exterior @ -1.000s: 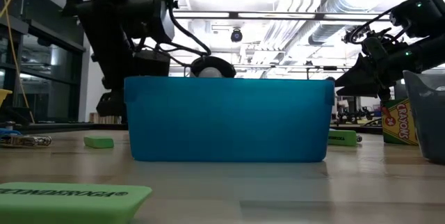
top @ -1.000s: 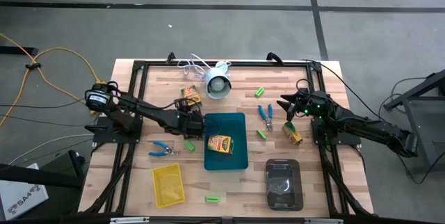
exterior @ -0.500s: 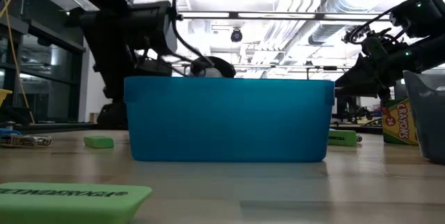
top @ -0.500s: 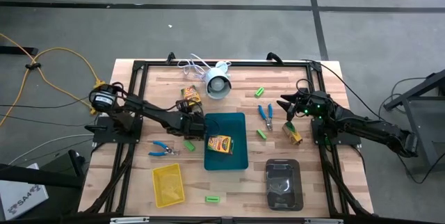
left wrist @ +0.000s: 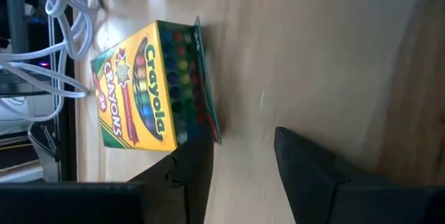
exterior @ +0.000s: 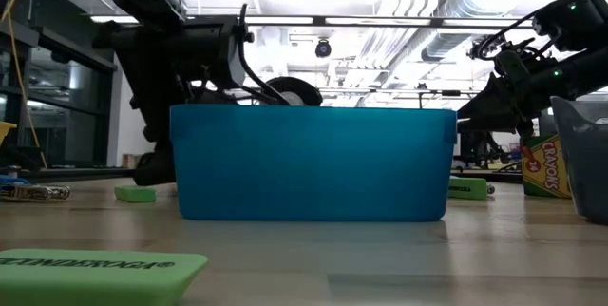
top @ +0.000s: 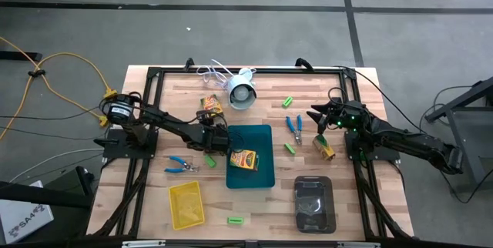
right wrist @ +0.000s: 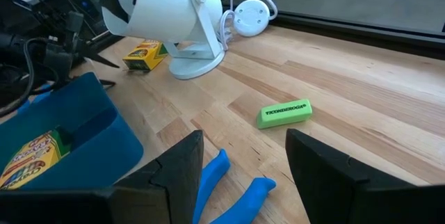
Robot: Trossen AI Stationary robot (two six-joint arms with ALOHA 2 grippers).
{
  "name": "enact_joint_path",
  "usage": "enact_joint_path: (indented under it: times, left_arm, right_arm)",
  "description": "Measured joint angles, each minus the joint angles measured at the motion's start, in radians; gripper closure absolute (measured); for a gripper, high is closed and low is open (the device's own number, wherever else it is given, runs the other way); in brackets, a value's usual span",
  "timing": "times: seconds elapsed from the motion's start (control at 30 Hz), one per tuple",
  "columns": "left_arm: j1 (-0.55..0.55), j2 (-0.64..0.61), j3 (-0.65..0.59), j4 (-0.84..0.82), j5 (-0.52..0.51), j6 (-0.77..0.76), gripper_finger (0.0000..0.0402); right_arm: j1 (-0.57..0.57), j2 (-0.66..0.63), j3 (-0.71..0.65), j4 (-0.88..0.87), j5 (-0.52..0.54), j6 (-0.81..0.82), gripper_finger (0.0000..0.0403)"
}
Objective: Pick & Place School Supplies
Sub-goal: Put the yellow crayon box into the blue bin
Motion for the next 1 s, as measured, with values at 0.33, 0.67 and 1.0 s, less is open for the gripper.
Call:
enact_joint_path:
  times: [0.33,0.67,1.0]
  left_arm:
    - [0.014,0.011,0.000,-0.004,-0.034,0.000,0.0252]
    - [0.026,0.011,-0.002,-0.014,-0.037,-0.014,0.0252]
    - [0.026,0.012,-0.002,-0.016,-0.041,-0.021,0.0254]
  right_arm:
    - [0.000,0.000,0.000,0.000,0.000,0.000,0.0206]
    - [0.000,0.000,0.000,0.000,0.000,0.000,0.0206]
    - [0.000,0.000,0.000,0.000,-0.001,0.000,0.0206]
